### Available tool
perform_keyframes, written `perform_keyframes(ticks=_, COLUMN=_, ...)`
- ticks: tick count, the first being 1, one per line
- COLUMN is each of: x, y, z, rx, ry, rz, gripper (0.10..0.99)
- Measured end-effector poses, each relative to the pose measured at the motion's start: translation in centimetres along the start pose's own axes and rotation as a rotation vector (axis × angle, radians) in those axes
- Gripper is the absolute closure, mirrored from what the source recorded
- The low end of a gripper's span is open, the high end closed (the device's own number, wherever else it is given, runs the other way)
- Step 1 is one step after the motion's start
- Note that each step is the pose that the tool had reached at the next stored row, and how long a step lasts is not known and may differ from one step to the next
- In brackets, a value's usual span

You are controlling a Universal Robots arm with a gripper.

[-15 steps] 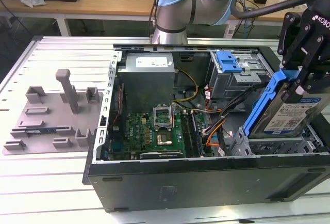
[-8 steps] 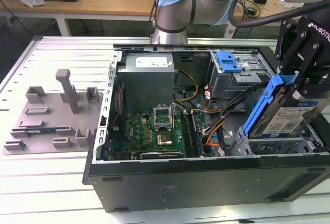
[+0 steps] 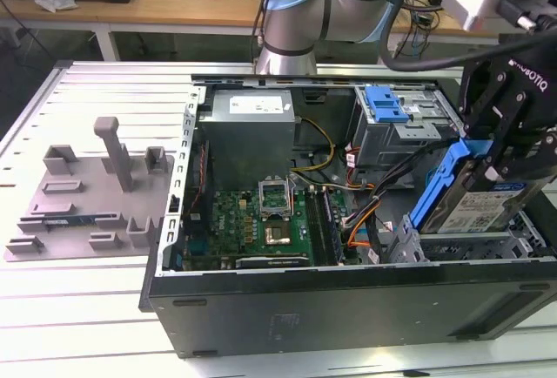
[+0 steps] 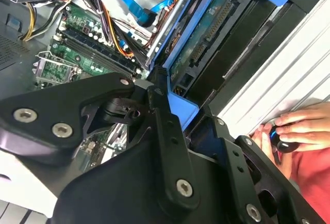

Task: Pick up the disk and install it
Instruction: 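Insert the disk into the insertion slot, then insert the first disk wire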

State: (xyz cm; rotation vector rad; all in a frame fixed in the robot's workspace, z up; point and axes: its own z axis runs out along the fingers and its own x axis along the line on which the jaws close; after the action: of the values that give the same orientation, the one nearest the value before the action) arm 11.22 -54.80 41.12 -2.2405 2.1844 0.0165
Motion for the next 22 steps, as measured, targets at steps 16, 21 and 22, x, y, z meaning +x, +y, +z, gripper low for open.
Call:
perform_keyframes(ticks=16, x=0.11, y=0.03, z=1.2, rx=0.0, ry=-0.0007, rz=-0.005, gripper=0.463)
perform_keyframes(ticks=21, x=0.11, y=0.06, z=1.21, rx=0.0, ry=-0.0008, rz=-0.005, gripper=0.463)
perform_keyframes(ticks=22, x=0.11, y=0.07, z=1.21, rx=0.0, ry=-0.0008, rz=-0.005, gripper=0.463)
